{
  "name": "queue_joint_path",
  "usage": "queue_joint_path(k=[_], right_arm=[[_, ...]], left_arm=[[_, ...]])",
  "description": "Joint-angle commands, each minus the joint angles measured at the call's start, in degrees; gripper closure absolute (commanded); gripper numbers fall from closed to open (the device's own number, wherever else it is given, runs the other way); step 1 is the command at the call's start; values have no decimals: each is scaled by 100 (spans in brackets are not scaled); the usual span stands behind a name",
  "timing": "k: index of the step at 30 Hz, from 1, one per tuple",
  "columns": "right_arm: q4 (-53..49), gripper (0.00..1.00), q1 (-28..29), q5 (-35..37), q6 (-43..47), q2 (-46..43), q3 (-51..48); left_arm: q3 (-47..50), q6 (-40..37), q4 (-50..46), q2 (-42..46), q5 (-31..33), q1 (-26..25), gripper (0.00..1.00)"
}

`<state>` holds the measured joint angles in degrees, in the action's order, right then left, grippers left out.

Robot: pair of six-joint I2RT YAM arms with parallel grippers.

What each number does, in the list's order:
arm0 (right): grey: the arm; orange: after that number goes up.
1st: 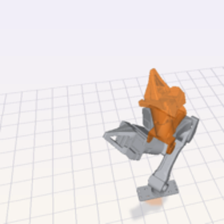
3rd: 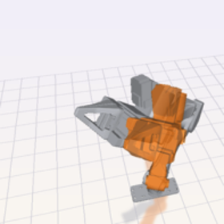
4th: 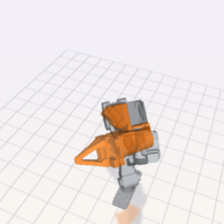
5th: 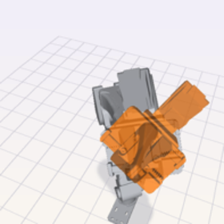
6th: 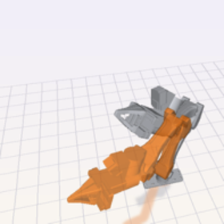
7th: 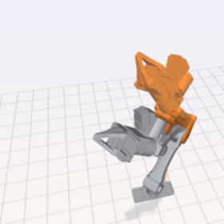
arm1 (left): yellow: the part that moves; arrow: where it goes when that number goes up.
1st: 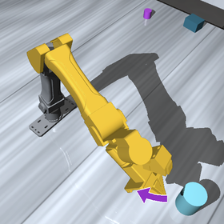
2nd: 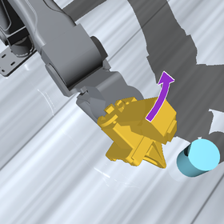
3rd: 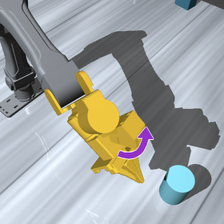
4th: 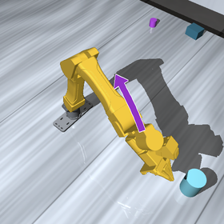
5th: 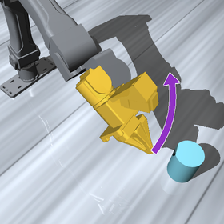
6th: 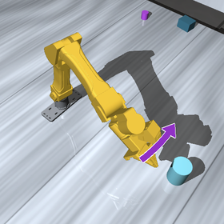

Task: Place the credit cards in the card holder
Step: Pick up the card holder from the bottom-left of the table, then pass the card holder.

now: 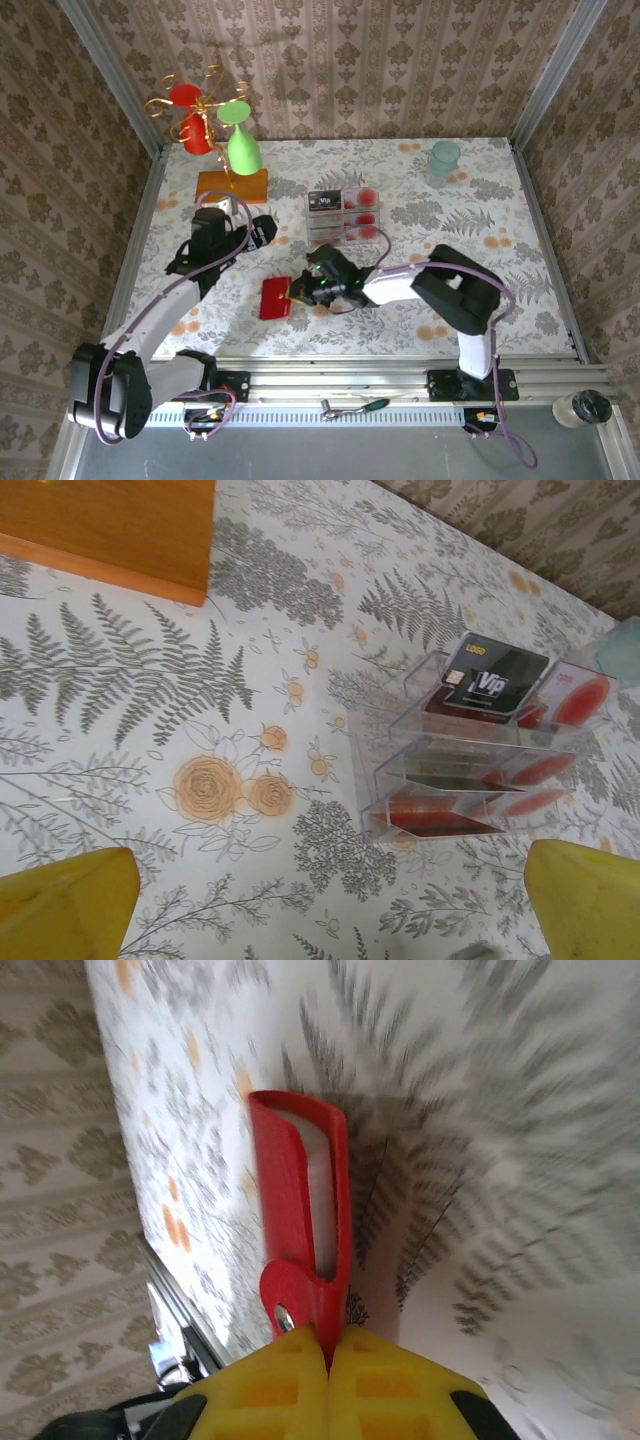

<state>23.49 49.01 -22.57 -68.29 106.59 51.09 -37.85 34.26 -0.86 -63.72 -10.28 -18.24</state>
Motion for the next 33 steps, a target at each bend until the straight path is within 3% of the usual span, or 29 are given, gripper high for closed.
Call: queue_joint_path(k=[1,8,14,23,33], right_arm=[[-285,100,-537,-422,486,-986,-168],[-2020,100,-1767,-1167,1695,-2412,-25],[-2029,100,-2485,-1894,1633,-2643,-48],[-1691,100,-2566,-2212,1381,-2643,-60],[-1624,100,-2595,-2265,1357,-2648,-42]], left_arm=[[67,4,404,-149,-614,-29,0],[39,483,1199,-509,-1018,-564,0],[-123,1307,2362,-1041,-1210,-886,3],[-539,1697,2953,-1729,-1279,-1309,9],[-399,2273,3877,-2146,-1466,-1428,28]])
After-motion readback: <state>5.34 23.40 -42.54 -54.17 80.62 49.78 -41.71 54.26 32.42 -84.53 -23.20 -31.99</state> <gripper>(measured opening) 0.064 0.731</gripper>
